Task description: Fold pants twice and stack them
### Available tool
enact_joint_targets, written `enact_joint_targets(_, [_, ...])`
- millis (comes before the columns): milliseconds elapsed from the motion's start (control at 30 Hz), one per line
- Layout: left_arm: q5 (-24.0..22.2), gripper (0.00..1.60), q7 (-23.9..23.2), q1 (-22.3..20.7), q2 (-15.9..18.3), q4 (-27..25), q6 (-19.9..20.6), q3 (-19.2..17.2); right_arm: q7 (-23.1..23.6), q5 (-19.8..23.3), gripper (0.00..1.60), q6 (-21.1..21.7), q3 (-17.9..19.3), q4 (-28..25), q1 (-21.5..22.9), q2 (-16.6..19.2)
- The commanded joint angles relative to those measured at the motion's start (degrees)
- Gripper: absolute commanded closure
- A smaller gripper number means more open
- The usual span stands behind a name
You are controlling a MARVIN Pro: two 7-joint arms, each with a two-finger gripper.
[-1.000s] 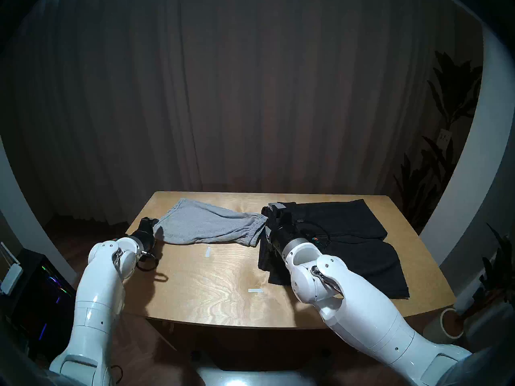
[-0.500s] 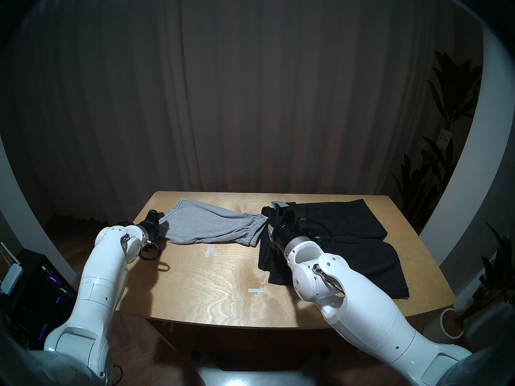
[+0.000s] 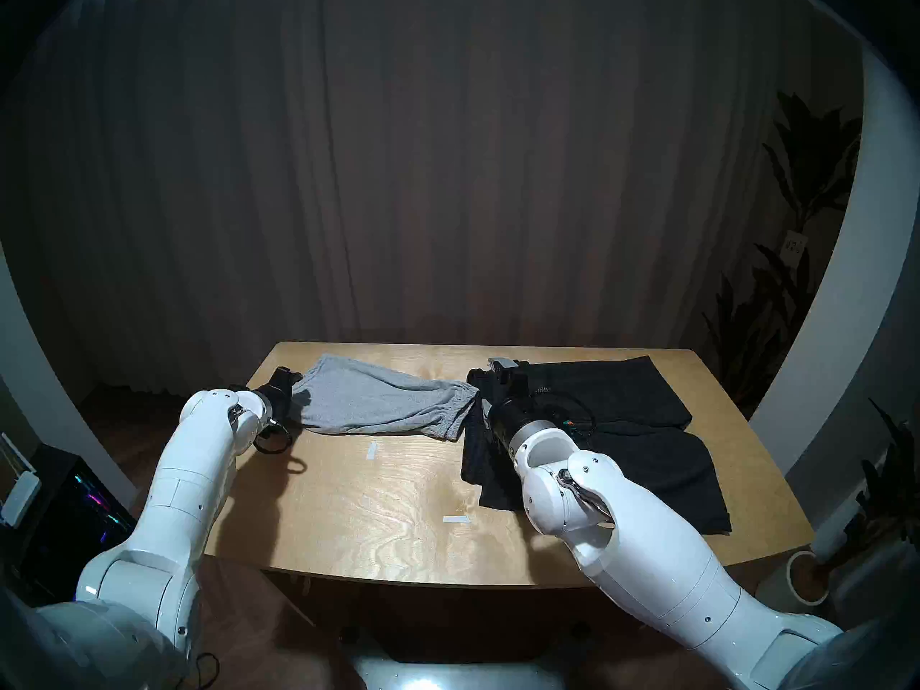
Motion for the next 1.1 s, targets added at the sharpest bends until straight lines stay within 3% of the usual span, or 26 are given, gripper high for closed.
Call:
enact_joint_targets(0, [2.6, 0.0, -1.2, -1.5, -1.4, 6.6, 1.2, 3.9, 0.4, -0.1, 0.0, -0.2, 0.2, -0.4, 1.0, -0.9])
enact_joint_targets(533, [5.9, 0.01, -5.6, -6.3, -2.1, 15.0, 3.1, 8.1, 0.6, 0.0, 0.0, -1.1, 0.6, -0.1, 0.9, -0.9])
enact_joint_targets(600, [6.2, 0.2, -6.1, -6.6, -2.1, 15.4, 3.2, 8.5, 0.6, 0.0, 0.0, -1.2, 0.7, -0.2, 0.9, -0.8])
enact_joint_targets(733, [7.0, 0.26, -6.8, -7.5, -2.4, 16.8, 3.6, 9.4, 0.7, 0.0, 0.0, -1.3, 0.8, -0.3, 0.9, -0.9])
enact_joint_targets(800, [7.6, 0.45, -7.3, -8.3, -2.7, 18.0, 3.5, 10.1, 0.7, 0.0, 0.0, -1.4, 0.9, -0.3, 0.8, -0.8])
enact_joint_targets(867, [8.1, 0.45, -7.8, -8.8, -2.8, 18.9, 3.5, 10.6, 0.8, 0.1, 0.0, -1.5, 0.9, -0.4, 0.6, -0.8])
enact_joint_targets(967, [8.7, 0.62, -8.5, -9.7, -2.9, 20.3, 3.4, 11.2, 1.0, 0.1, 0.0, -1.7, 1.1, -0.5, 0.4, -0.7])
enact_joint_targets(1000, [8.8, 0.78, -8.6, -9.9, -3.0, 20.6, 3.4, 11.3, 1.0, 0.1, 0.0, -1.7, 1.1, -0.5, 0.3, -0.7])
enact_joint_targets(1067, [9.2, 0.88, -9.0, -10.6, -3.0, 21.5, 3.4, 11.6, 1.1, 0.1, 0.0, -1.8, 1.1, -0.6, 0.2, -0.7])
